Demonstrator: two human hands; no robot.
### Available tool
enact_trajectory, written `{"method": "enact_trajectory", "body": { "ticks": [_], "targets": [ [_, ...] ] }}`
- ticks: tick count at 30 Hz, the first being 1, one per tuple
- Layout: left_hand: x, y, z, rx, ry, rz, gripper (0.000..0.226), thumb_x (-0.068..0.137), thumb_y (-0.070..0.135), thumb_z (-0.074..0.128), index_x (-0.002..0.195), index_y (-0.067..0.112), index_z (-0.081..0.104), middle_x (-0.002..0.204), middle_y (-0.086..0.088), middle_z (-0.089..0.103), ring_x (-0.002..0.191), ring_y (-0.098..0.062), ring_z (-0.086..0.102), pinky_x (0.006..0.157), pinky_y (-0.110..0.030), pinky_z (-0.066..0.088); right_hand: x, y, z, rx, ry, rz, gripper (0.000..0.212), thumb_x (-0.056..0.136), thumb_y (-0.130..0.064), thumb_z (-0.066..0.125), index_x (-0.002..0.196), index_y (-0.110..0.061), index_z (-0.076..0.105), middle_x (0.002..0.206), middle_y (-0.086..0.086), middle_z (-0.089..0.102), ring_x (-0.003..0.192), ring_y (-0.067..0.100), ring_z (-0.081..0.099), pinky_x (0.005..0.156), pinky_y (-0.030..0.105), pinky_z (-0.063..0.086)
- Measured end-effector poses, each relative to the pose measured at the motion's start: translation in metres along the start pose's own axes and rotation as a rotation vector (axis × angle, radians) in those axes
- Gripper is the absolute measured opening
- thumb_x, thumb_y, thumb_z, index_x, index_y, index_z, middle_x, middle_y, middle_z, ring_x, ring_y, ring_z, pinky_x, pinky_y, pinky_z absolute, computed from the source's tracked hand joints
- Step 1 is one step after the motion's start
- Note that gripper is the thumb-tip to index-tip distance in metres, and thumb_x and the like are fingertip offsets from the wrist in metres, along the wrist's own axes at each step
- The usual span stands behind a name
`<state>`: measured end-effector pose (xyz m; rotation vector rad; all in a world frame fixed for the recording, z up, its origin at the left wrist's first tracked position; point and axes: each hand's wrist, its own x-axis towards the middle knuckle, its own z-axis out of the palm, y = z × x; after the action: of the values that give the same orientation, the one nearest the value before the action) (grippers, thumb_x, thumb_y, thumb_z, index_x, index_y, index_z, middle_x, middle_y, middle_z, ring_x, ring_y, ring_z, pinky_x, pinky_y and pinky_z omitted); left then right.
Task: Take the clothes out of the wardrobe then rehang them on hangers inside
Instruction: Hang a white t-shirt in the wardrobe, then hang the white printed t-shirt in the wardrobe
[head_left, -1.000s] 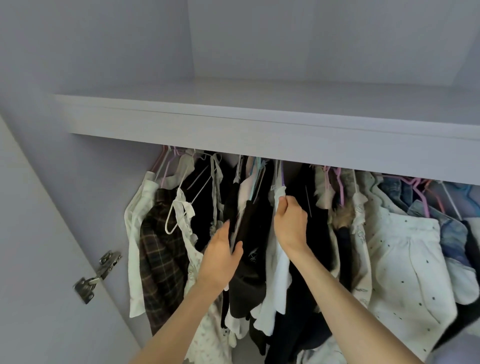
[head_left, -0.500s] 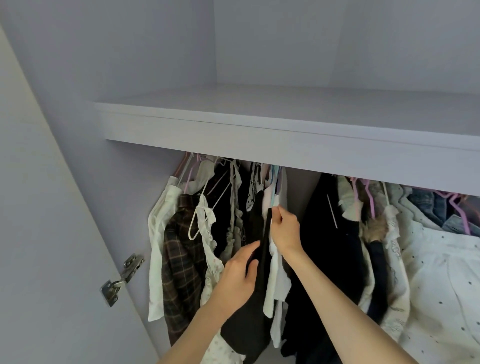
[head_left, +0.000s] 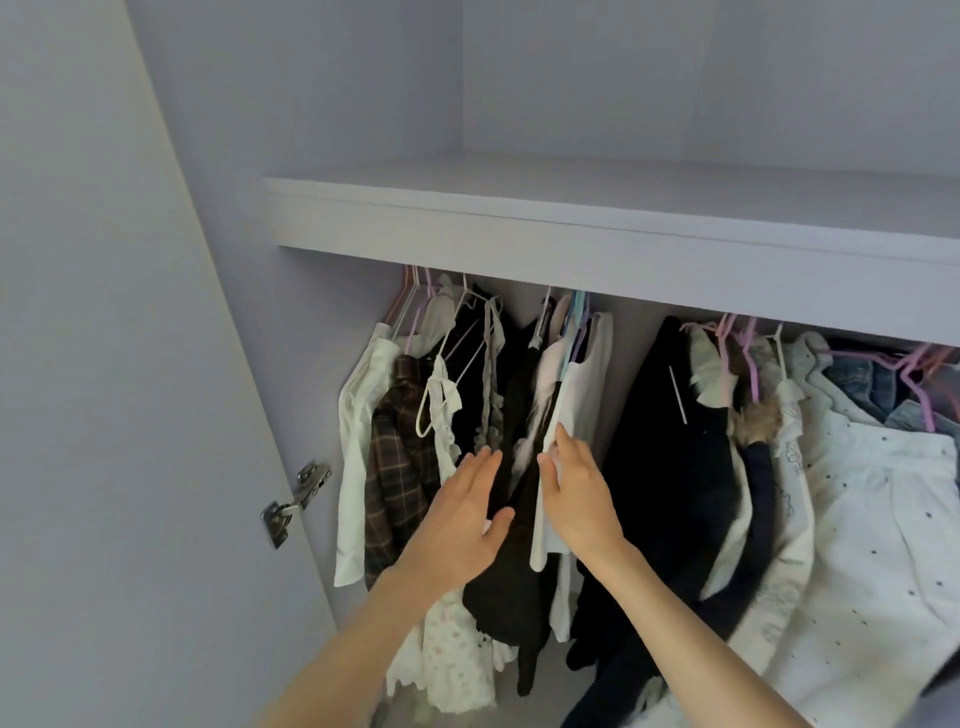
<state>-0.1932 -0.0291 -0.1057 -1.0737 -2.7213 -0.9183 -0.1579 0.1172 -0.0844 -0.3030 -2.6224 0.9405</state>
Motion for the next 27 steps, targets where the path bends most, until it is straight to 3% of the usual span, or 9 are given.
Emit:
{"method": "enact_trajectory", "body": {
  "ticks": [3, 7, 9, 12, 16, 18, 23, 26, 27],
  "targets": [
    [-0.035, -0.021, -0.005, 0.137, 0.030, -0.052, 0.061, 0.097, 0.033, 0.041, 0.148, 0.019, 0.011, 0.156, 0.002, 0.007, 0.144, -0.013, -0.004, 0.117, -0.039, 0.011, -0.037, 0.001, 0.023, -0.170, 0.038, -0.111, 0.055, 0.098, -0.031, 0.038, 0.146, -0.009, 0.023, 0.151, 0.007, 0.027, 0.140, 0.019, 0.023, 0.107, 0.023, 0.026],
    [-0.094, -0.049, -0.007, 0.260, 0.054, -0.109, 0.057, 0.093, 0.043, 0.032, 0.142, 0.015, 0.032, 0.148, -0.009, 0.033, 0.141, -0.028, 0.014, 0.108, -0.051, 0.031, -0.072, -0.003, 0.063, -0.285, -0.036, -0.207, 0.057, 0.099, -0.043, 0.018, 0.132, -0.008, 0.048, 0.137, 0.016, 0.048, 0.126, 0.031, 0.047, 0.098, 0.043, 0.042],
    [-0.118, -0.057, -0.006, 0.374, 0.070, -0.160, 0.055, 0.095, 0.047, 0.023, 0.137, 0.014, 0.037, 0.141, -0.013, 0.043, 0.136, -0.032, 0.025, 0.100, -0.049, 0.038, -0.078, -0.011, 0.077, -0.317, -0.100, -0.275, 0.061, 0.099, -0.044, 0.007, 0.131, -0.011, 0.047, 0.135, 0.015, 0.050, 0.124, 0.031, 0.049, 0.097, 0.046, 0.041],
    [-0.147, -0.059, -0.014, 0.497, 0.079, -0.271, 0.055, 0.091, 0.044, 0.028, 0.136, 0.016, 0.040, 0.139, -0.011, 0.047, 0.135, -0.031, 0.029, 0.096, -0.048, 0.043, -0.082, -0.031, 0.090, -0.364, -0.150, -0.405, 0.063, 0.099, -0.045, 0.006, 0.133, -0.011, 0.048, 0.136, 0.013, 0.050, 0.125, 0.028, 0.048, 0.098, 0.043, 0.039],
    [-0.197, -0.057, -0.026, 0.588, 0.120, -0.429, 0.056, 0.096, 0.047, 0.016, 0.137, 0.017, 0.039, 0.141, -0.011, 0.044, 0.135, -0.030, 0.024, 0.100, -0.052, 0.033, -0.099, -0.050, 0.107, -0.346, -0.284, -0.519, 0.063, 0.099, -0.045, 0.003, 0.132, -0.013, 0.047, 0.135, 0.012, 0.052, 0.122, 0.028, 0.052, 0.093, 0.046, 0.045],
    [-0.233, -0.052, -0.025, 0.595, 0.149, -0.520, 0.056, 0.095, 0.048, 0.023, 0.139, 0.017, 0.038, 0.143, -0.012, 0.041, 0.136, -0.032, 0.021, 0.103, -0.052, 0.025, -0.119, -0.050, 0.117, -0.330, -0.357, -0.598, 0.063, 0.098, -0.046, 0.002, 0.131, -0.014, 0.044, 0.134, 0.012, 0.053, 0.121, 0.029, 0.053, 0.093, 0.048, 0.045],
    [-0.328, -0.030, -0.020, 0.678, 0.146, -0.792, 0.062, 0.095, 0.053, 0.014, 0.136, 0.018, 0.043, 0.140, -0.014, 0.045, 0.132, -0.038, 0.034, 0.101, -0.050, 0.026, -0.170, -0.055, 0.136, -0.372, -0.536, -0.789, 0.065, 0.097, -0.049, 0.001, 0.133, -0.018, 0.046, 0.135, 0.009, 0.052, 0.122, 0.024, 0.053, 0.097, 0.043, 0.038],
    [-0.382, -0.011, -0.019, 0.661, 0.206, -0.958, 0.058, 0.088, 0.049, 0.030, 0.133, 0.016, 0.047, 0.138, -0.016, 0.046, 0.134, -0.038, 0.030, 0.102, -0.051, 0.026, -0.203, -0.069, 0.149, -0.348, -0.622, -0.950, 0.062, 0.094, -0.051, 0.015, 0.139, -0.018, 0.042, 0.145, 0.008, 0.038, 0.132, 0.024, 0.039, 0.103, 0.044, 0.027],
    [-0.400, -0.004, -0.017, 0.642, 0.237, -1.010, 0.057, 0.086, 0.046, 0.034, 0.132, 0.016, 0.047, 0.137, -0.016, 0.047, 0.134, -0.037, 0.028, 0.102, -0.051, 0.027, -0.214, -0.076, 0.152, -0.334, -0.651, -0.982, 0.061, 0.090, -0.050, 0.023, 0.137, -0.018, 0.045, 0.143, 0.009, 0.043, 0.130, 0.025, 0.043, 0.102, 0.044, 0.029]
  ]
}}
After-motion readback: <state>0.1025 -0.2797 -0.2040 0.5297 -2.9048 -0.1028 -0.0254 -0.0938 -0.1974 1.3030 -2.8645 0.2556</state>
